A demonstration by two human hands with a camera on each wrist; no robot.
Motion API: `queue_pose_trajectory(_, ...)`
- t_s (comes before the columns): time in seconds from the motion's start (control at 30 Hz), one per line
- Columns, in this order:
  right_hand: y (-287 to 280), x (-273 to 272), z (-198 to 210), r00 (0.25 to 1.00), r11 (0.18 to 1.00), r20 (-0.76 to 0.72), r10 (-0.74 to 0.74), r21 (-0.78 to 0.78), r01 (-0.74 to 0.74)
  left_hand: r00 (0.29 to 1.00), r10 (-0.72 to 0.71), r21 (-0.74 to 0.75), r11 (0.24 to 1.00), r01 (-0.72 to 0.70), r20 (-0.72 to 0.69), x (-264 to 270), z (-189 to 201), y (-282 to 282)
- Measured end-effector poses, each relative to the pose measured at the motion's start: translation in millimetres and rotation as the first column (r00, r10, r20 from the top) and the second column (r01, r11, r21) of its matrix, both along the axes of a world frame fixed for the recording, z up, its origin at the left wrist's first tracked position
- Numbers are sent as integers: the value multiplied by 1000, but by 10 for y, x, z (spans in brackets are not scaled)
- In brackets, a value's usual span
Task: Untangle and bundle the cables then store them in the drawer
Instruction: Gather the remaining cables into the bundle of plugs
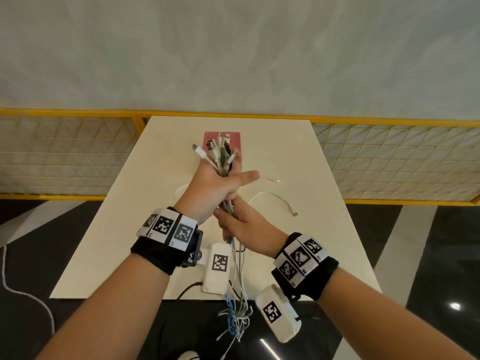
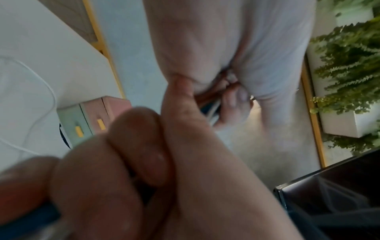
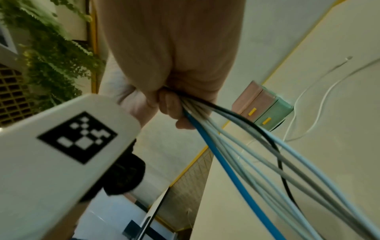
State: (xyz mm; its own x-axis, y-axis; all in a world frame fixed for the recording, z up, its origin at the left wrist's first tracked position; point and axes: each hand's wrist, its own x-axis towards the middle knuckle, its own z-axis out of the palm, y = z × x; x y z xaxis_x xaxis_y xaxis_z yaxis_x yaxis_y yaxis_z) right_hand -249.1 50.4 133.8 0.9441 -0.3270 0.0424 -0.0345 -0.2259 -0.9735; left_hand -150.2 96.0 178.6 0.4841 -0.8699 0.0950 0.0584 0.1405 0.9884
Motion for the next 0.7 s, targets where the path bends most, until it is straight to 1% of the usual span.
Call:
queue_pose_trajectory(0.07, 3, 36, -89, 998, 998, 18, 58, -41, -57, 996, 84, 27, 996, -83, -7, 64, -15, -3)
queue_pose_trajectory(0.13, -19, 76, -209, 989, 981, -1, 147, -132, -146, 977, 182, 11, 983, -181, -114, 208, -10, -19)
queue_pose_trajectory(0.17, -49, 78, -297, 984, 966, -38, 175, -188, -179, 959, 224, 15, 974, -225, -175, 281, -7, -24)
queue_pose_trajectory(0.23, -164, 121, -511, 968, 939, -163, 190, -258, -228, 928, 289, 31, 957, -290, -237, 470, 9, -36)
queue_pose_trajectory(0.27, -227, 132, -609, 946, 921, -253, 205, -277, -274, 919, 312, 48, 950, -309, -241, 565, 14, -33)
queue_pose_trajectory(0.3, -310, 140, -722, 907, 894, -356, 226, -295, -338, 916, 326, 75, 946, -317, -234, 658, 15, -31)
queue_pose_trajectory(0.37, -522, 152, -909, 786, 820, -575, 230, -321, -474, 925, 335, 120, 941, -318, -181, 816, 19, -35)
queue_pose_trajectory(0.4, -644, 165, -981, 737, 814, -651, 182, -320, -484, 930, 336, 139, 938, -316, -148, 896, 12, -47)
queue_pose_trajectory(0.43, -765, 189, -1051, 723, 838, -684, 99, -335, -432, 933, 338, 165, 934, -317, -121, 965, 7, -64)
queue_pose_trajectory(0.47, -905, 216, -1125, 726, 874, -688, -13, -361, -326, 935, 342, 188, 928, -320, -95, 1029, -3, -85)
queue_pose_trajectory(0.5, -1043, 249, -1175, 722, 891, -676, -149, -408, -198, 938, 339, 209, 925, -318, -73, 1081, -23, -110)
queue_pose_trajectory(0.53, -1176, 282, -1206, 693, 879, -657, -297, -472, -71, 943, 329, 226, 924, -309, -56, 1122, -53, -139)
queue_pose_trajectory(0.57, -1294, 312, -1229, 645, 849, -632, -431, -525, 53, 949, 312, 244, 925, -293, -45, 1148, -82, -166)
queue_pose_trajectory(0.6, -1402, 326, -1235, 583, 820, -610, -537, -540, 189, 955, 293, 259, 926, -274, -37, 1162, -115, -197)
queue_pose_trajectory(0.63, -1491, 327, -1241, 519, 791, -601, -608, -517, 327, 960, 277, 276, 926, -258, -31, 1173, -149, -228)
queue_pose_trajectory(0.67, -1568, 317, -1257, 455, 758, -608, -651, -489, 431, 965, 262, 290, 925, -244, -23, 1184, -188, -263)
queue_pose_trajectory(0.7, -1636, 303, -1276, 400, 733, -625, -671, -475, 488, 968, 249, 305, 923, -232, -15, 1191, -221, -300)
